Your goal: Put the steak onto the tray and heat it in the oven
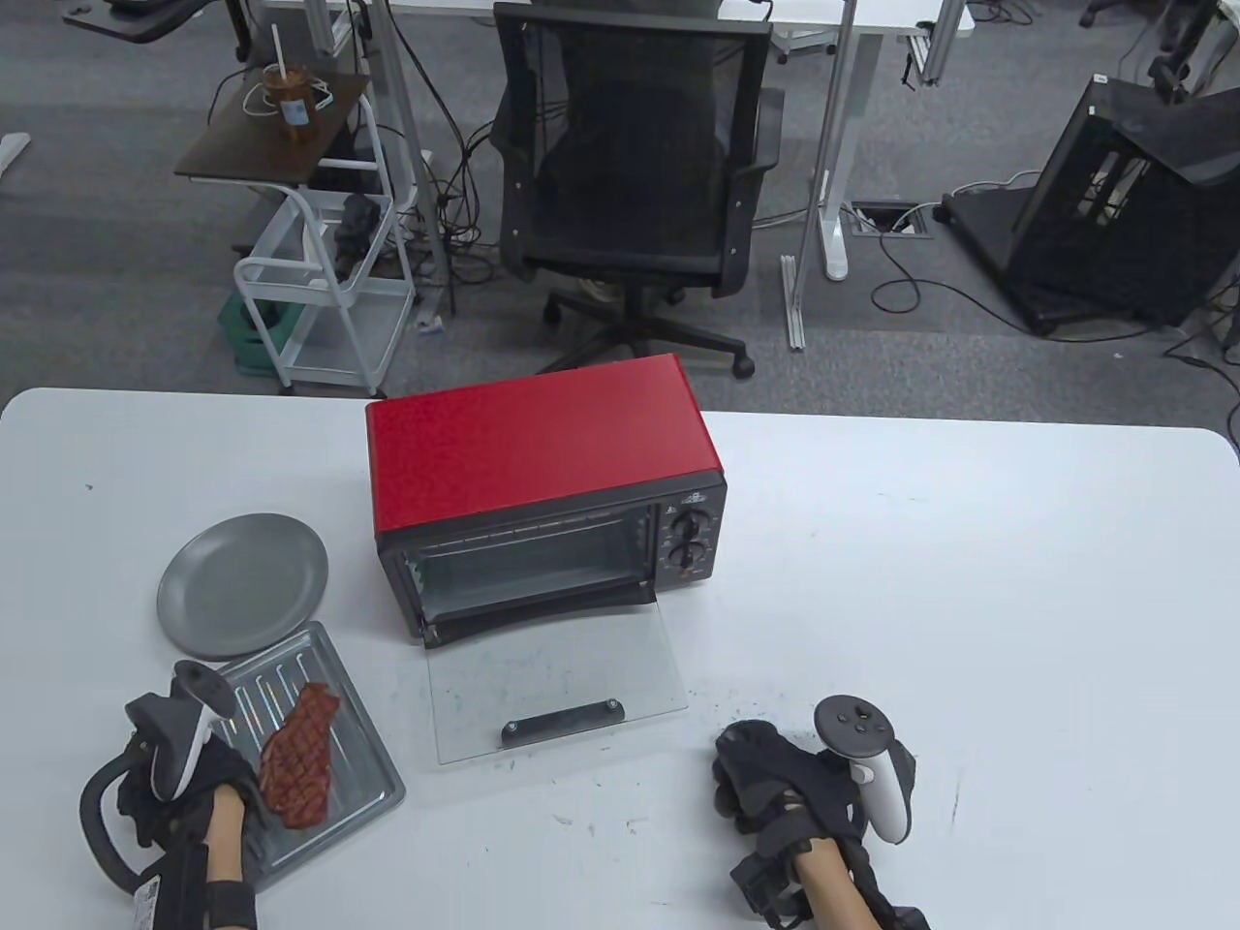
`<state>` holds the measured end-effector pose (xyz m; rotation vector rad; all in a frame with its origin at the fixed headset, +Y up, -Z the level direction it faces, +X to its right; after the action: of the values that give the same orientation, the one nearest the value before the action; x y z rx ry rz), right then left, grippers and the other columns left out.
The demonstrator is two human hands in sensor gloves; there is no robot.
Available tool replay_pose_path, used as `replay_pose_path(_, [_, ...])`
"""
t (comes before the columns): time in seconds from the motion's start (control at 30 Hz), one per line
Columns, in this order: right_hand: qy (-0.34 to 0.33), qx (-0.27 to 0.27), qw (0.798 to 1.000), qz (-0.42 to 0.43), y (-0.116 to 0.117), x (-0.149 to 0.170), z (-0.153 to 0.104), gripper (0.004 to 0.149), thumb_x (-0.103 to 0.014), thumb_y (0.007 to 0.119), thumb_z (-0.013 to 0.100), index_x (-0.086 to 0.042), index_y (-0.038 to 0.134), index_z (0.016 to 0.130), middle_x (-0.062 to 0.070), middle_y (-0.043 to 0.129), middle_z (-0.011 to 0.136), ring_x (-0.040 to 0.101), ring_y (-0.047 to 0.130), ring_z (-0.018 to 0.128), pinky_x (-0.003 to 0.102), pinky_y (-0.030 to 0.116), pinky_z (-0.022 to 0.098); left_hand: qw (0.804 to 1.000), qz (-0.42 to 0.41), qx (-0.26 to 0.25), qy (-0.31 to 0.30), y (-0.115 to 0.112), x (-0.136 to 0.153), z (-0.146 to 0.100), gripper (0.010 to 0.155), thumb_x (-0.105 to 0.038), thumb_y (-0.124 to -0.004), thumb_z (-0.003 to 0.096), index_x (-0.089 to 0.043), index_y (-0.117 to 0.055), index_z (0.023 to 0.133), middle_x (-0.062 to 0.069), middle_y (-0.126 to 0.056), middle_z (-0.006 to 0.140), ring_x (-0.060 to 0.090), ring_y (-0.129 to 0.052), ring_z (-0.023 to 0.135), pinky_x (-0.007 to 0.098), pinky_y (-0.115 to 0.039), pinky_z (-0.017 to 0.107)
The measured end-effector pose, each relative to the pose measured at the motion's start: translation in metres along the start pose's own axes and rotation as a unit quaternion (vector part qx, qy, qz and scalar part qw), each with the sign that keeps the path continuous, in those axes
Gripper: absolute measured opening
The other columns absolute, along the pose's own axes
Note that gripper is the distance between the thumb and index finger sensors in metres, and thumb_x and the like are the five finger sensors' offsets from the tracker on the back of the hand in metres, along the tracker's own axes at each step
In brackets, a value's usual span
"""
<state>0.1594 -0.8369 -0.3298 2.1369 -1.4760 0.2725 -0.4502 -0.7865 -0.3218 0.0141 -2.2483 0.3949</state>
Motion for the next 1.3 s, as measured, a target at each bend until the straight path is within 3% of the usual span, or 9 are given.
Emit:
replay_pose_path(0.1, [0.002,-0.002,1.0,0.004,0.0,0.0,0.0,0.058,-0.043,0.065,0.055,-0.008,0.05,0.098,0.006,0.07,0.084,0.015,0.088,0.056,0.029,0.083,0.035,0.996,-0.069,0.05,-0.009,-0.007,0.009,0.001,0.068,-0.027,-0.094,0.0314,-0.014,-0.062,0.09,0.002,-0.09,0.068,0.009,-0.105,0.035,0.033,-0.091,0.029])
replay_pose_path(0.17, [0.003,-0.004,1.0,0.008,-0.001,0.0,0.0,0.058,-0.043,0.065,0.055,-0.008,0.05,0.098,0.006,0.07,0.084,0.015,0.088,0.056,0.029,0.083,0.035,0.978,-0.157,0.131,-0.037,-0.023,0.016,0.002,0.063,-0.026,-0.081,0.0431,-0.013,-0.05,0.096,0.003,-0.086,0.069,0.01,-0.106,0.037,0.035,-0.091,0.035])
replay_pose_path(0.2, [0.004,-0.005,1.0,0.01,-0.001,0.0,0.0,0.058,-0.043,0.065,0.055,-0.008,0.05,0.098,0.006,0.07,0.084,0.015,0.088,0.056,0.029,0.083,0.035,0.955,-0.236,0.174,-0.052,-0.033,0.02,0.002,0.061,-0.025,-0.076,0.0464,-0.015,-0.043,0.096,0.005,-0.082,0.071,0.013,-0.107,0.037,0.035,-0.091,0.033])
replay_pose_path(0.3, [0.006,-0.008,1.0,0.015,-0.001,0.001,0.0,0.058,-0.043,0.065,0.054,-0.008,0.05,0.098,0.006,0.07,0.084,0.015,0.088,0.056,0.029,0.083,0.035,0.925,-0.327,0.184,-0.064,-0.042,0.035,0.001,0.053,-0.026,-0.074,0.0464,-0.027,-0.049,0.093,0.005,-0.078,0.073,0.014,-0.109,0.036,0.033,-0.092,0.029])
replay_pose_path(0.4, [0.008,-0.008,1.0,0.017,-0.001,0.001,0.0,0.058,-0.043,0.065,0.054,-0.008,0.051,0.098,0.006,0.071,0.084,0.015,0.089,0.056,0.029,0.083,0.035,0.892,-0.401,0.188,-0.084,-0.044,0.044,-0.003,0.053,-0.025,-0.074,0.046,-0.019,-0.051,0.093,0.011,-0.079,0.08,0.017,-0.113,0.036,0.033,-0.093,0.027])
replay_pose_path(0.57, [0.01,-0.008,1.0,0.019,-0.002,0.001,0.0,0.057,-0.044,0.065,0.054,-0.008,0.051,0.098,0.006,0.071,0.084,0.015,0.089,0.056,0.029,0.084,0.035,0.871,-0.457,0.16,-0.085,-0.042,0.062,-0.01,0.051,-0.024,-0.077,0.0431,-0.011,-0.058,0.088,0.009,-0.092,0.07,0.012,-0.117,0.032,0.03,-0.096,0.023])
replay_pose_path(0.73, [0.015,-0.009,1.0,0.024,-0.003,0.001,0.0,0.057,-0.044,0.064,0.054,-0.009,0.051,0.097,0.005,0.072,0.083,0.015,0.09,0.056,0.029,0.084,0.035,0.816,-0.534,0.19,-0.109,-0.048,0.064,-0.026,0.051,-0.024,-0.076,0.0435,-0.01,-0.056,0.088,0.01,-0.09,0.071,0.013,-0.116,0.034,0.03,-0.096,0.025])
replay_pose_path(1.07, [0.023,-0.009,0.999,0.032,-0.004,0.002,0.0,0.057,-0.045,0.064,0.054,-0.01,0.052,0.097,0.004,0.073,0.082,0.014,0.091,0.055,0.028,0.084,0.035,0.695,-0.639,0.29,-0.155,-0.074,-0.008,-0.106,0.051,-0.029,-0.083,0.0429,-0.013,-0.058,0.085,0.006,-0.084,0.073,0.013,-0.115,0.05,0.03,-0.101,0.036])
replay_pose_path(1.3, [0.032,-0.009,0.999,0.036,-0.005,0.002,0.001,0.056,-0.046,0.064,0.054,-0.01,0.053,0.096,0.003,0.075,0.08,0.014,0.092,0.053,0.027,0.085,0.033,0.639,-0.67,0.347,-0.148,-0.09,-0.076,-0.17,0.05,-0.028,-0.082,0.0453,-0.015,-0.056,0.086,0.006,-0.081,0.075,0.014,-0.112,0.058,0.032,-0.1,0.041])
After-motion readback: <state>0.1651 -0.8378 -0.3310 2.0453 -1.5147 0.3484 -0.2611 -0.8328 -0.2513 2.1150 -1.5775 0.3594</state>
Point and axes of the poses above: the tracker on the back of each hand, its own x axis roughly to the little-finger side, its own z axis roughly from the wrist to the fingertips, y = z × x, the point moved 5 cm from there along z, roughly from the wrist to the fingertips
